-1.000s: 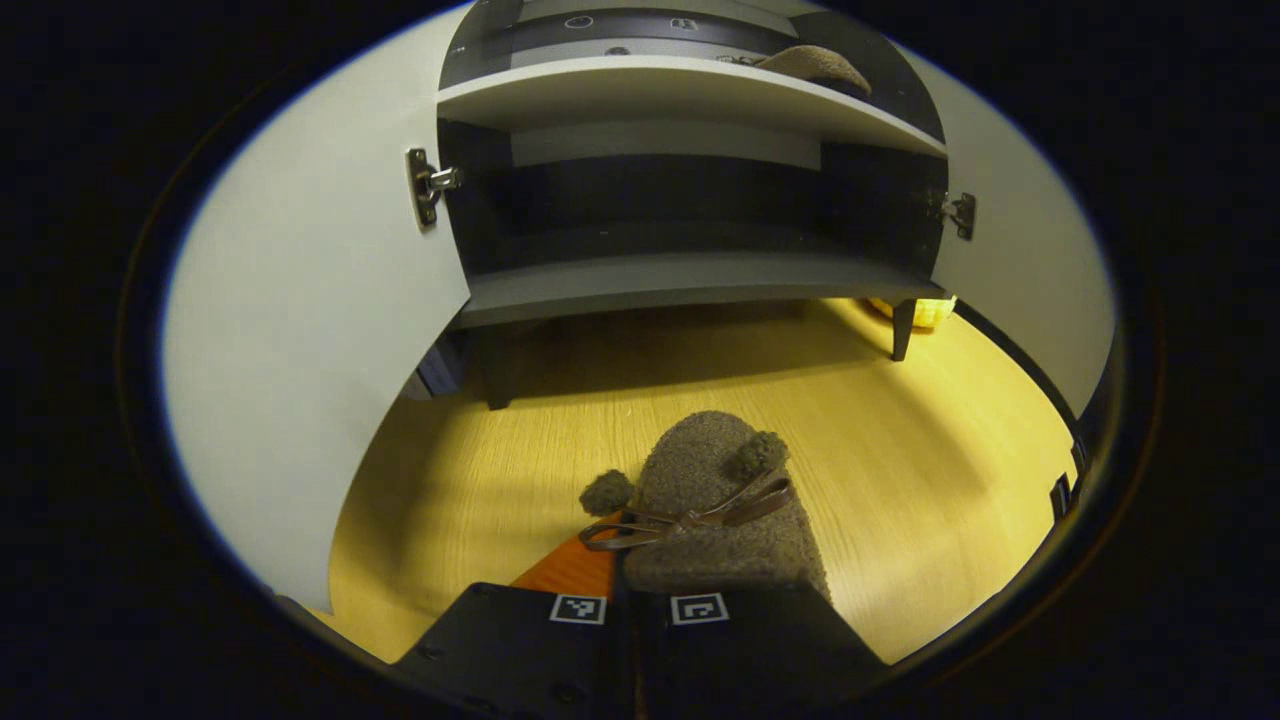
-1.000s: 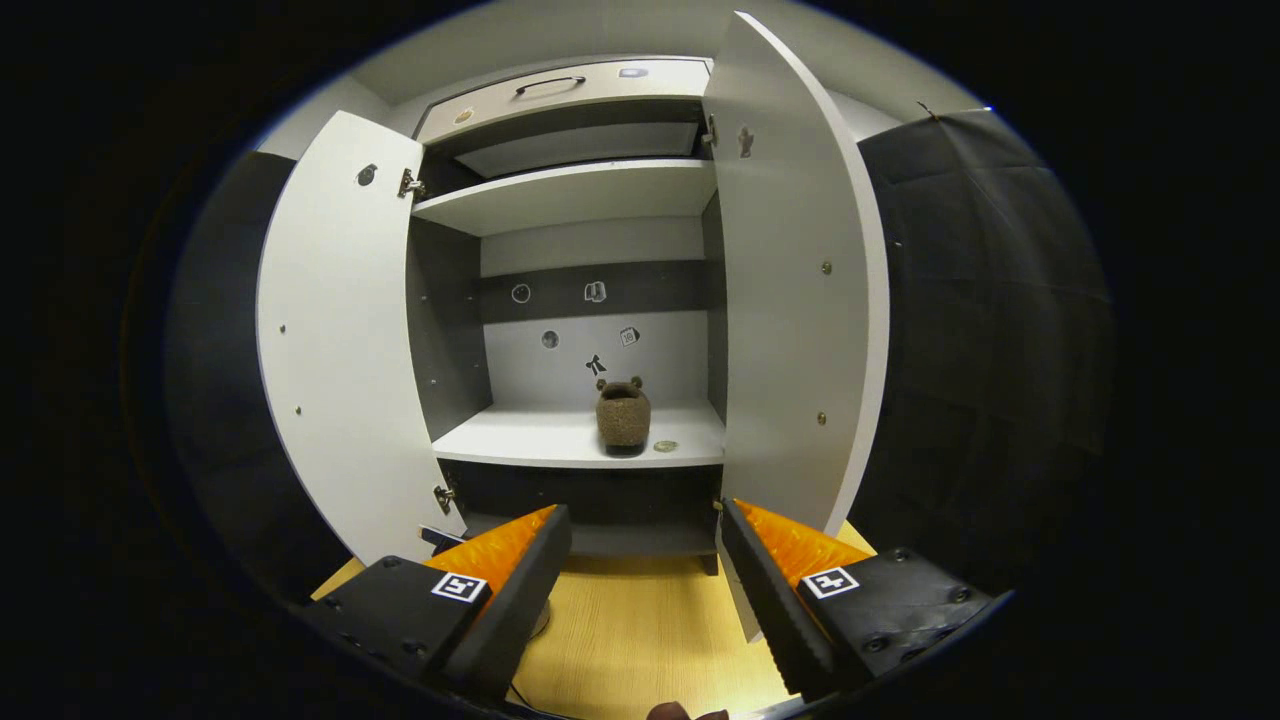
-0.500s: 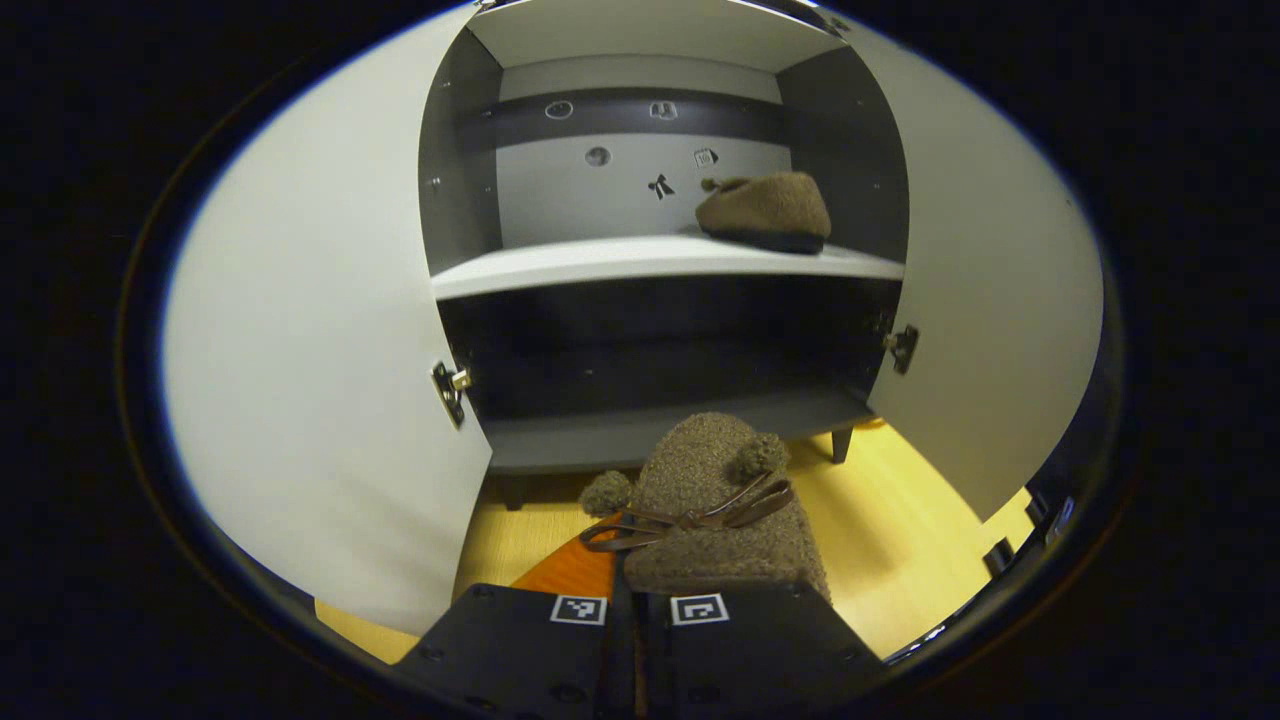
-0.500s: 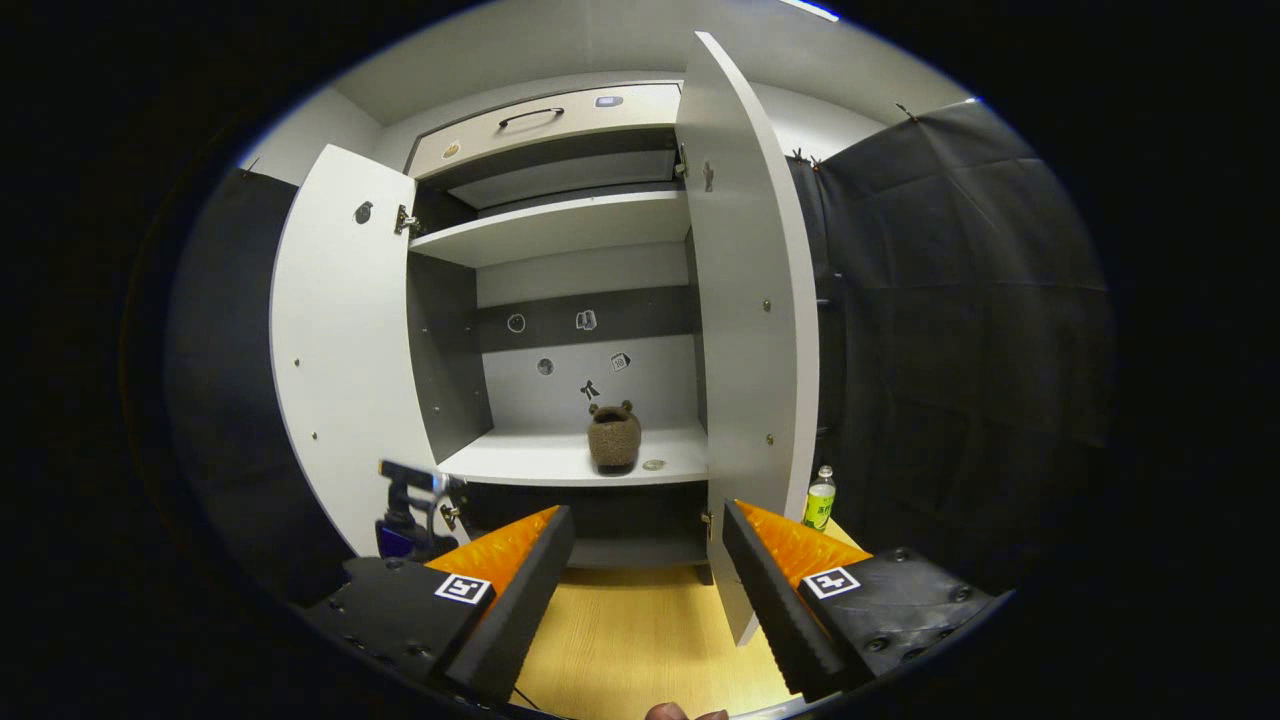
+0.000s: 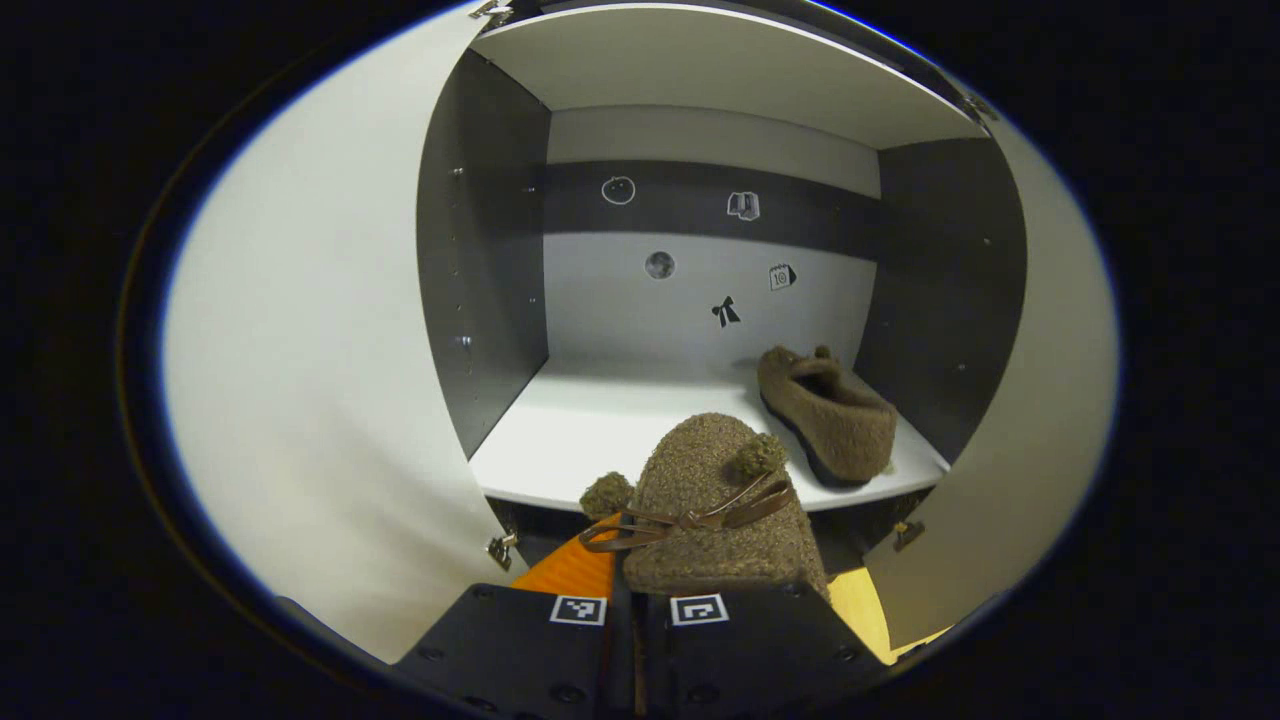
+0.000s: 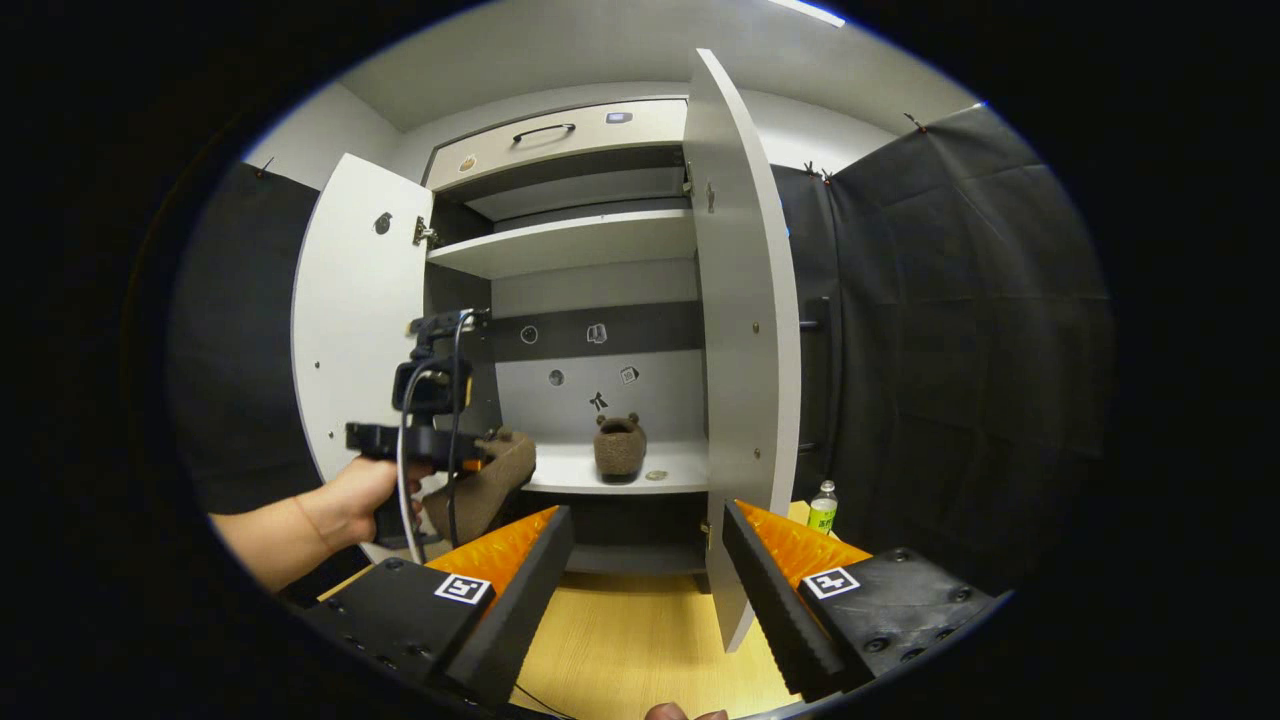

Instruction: Grab one shoe with the right hand and put it into the shoe cabinet, grab the other shoe with the left hand and put it into the shoe cabinet; then close the right door with the right hand and the left door with the left hand.

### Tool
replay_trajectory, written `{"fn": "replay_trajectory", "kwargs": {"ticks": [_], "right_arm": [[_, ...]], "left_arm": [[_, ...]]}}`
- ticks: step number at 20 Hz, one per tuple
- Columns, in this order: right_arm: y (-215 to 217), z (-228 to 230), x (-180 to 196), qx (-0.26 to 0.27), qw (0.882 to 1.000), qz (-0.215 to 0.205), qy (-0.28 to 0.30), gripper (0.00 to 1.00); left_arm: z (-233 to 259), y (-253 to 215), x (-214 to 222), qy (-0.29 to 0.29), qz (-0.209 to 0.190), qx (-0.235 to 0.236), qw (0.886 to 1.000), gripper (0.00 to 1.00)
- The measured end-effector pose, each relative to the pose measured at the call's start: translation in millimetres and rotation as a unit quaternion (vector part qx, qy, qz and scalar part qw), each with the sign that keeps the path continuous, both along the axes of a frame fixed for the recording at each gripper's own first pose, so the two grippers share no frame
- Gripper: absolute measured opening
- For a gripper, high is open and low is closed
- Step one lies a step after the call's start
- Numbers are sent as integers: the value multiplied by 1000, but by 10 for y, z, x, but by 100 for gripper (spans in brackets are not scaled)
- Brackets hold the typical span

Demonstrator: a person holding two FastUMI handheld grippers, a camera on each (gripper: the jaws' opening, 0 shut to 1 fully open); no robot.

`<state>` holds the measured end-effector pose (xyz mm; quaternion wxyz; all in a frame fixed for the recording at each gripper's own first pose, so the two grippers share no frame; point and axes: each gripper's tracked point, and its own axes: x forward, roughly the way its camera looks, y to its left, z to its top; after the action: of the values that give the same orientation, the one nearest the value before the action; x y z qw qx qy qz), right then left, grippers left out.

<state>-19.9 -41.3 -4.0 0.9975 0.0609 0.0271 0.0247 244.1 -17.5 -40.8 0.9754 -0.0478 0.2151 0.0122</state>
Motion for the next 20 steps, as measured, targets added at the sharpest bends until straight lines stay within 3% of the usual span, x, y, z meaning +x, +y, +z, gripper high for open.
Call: {"fn": "replay_trajectory", "kwargs": {"ticks": [3,9,11,15,20], "right_arm": [[-14,26,-9,12,1000,2,-4,97],[-71,61,-3,8,1000,-6,-11,97],[-92,69,13,6,1000,-10,-13,98],[-113,18,43,4,1000,-16,-11,98],[-175,-49,69,13,1000,-28,-2,98]], "left_arm": [[164,-24,522,20,2,-10,1000,9],[-90,21,1354,78,16,33,996,9],[-151,8,1570,83,24,24,996,9],[-251,101,1926,84,34,61,994,9],[-276,62,2170,72,33,64,995,9]]}}
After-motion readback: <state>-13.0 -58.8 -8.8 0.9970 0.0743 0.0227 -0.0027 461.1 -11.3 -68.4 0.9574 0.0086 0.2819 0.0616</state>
